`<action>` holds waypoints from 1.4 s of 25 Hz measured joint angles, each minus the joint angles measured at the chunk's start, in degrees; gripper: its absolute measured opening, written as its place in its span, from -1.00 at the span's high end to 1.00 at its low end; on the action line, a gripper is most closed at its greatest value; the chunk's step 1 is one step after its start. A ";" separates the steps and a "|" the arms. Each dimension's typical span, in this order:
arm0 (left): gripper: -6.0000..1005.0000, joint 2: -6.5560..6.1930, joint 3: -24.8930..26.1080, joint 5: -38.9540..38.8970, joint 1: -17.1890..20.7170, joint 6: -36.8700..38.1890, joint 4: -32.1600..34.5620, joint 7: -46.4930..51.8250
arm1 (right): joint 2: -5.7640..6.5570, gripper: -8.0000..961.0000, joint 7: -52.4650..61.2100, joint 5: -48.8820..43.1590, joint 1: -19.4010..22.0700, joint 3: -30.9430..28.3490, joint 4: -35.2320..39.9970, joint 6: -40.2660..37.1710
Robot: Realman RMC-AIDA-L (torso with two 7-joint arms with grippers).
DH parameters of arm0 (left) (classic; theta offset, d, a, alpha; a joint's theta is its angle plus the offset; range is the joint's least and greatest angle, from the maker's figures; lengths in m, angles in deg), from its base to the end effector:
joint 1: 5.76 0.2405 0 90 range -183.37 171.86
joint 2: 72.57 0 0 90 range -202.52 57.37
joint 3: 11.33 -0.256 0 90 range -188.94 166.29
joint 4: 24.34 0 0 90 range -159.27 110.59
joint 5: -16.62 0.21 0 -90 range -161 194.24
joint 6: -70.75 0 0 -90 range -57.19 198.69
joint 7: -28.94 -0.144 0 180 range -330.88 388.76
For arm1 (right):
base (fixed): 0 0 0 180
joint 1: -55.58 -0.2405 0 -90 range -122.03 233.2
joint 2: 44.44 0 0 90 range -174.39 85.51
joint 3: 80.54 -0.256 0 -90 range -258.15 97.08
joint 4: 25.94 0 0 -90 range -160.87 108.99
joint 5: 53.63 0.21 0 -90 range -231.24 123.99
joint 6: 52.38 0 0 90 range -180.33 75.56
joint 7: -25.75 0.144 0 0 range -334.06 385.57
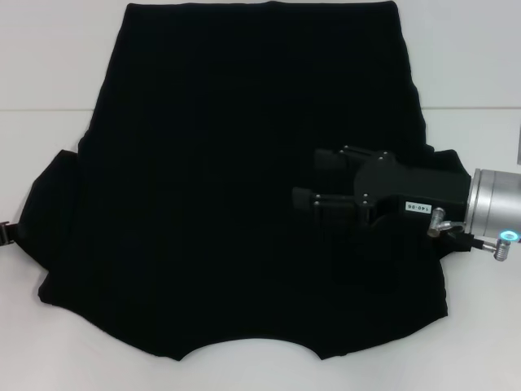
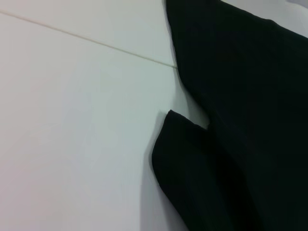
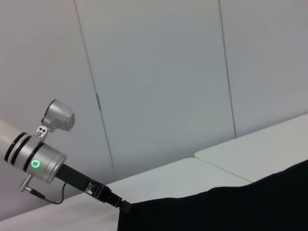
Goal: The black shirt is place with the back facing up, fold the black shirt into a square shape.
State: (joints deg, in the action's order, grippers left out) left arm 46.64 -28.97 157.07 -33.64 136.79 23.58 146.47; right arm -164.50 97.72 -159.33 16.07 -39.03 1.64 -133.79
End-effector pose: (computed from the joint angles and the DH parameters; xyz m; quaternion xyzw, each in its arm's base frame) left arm -0.3815 0.3372 0.0780 -0.7150 -0.5751 -0.1377 0.3729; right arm 0.2098 0.3688 -0.0307 -0.9295 0.1666 0.2967 0.1427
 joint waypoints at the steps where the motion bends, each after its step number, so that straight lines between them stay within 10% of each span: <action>1: 0.98 -0.03 0.41 -0.01 0.02 0.02 0.00 -0.03 | 0.00 -0.84 -0.02 0.05 -0.04 0.00 -0.10 0.00; 35: 0.98 -0.90 7.71 -2.21 1.56 2.12 0.61 -0.53 | 0.26 -0.84 -0.07 0.15 0.33 -0.56 0.04 0.11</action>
State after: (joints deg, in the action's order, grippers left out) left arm 45.74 -21.26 154.86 -32.07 138.92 24.18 145.93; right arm -164.23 97.64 -159.18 16.40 -39.59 1.68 -133.68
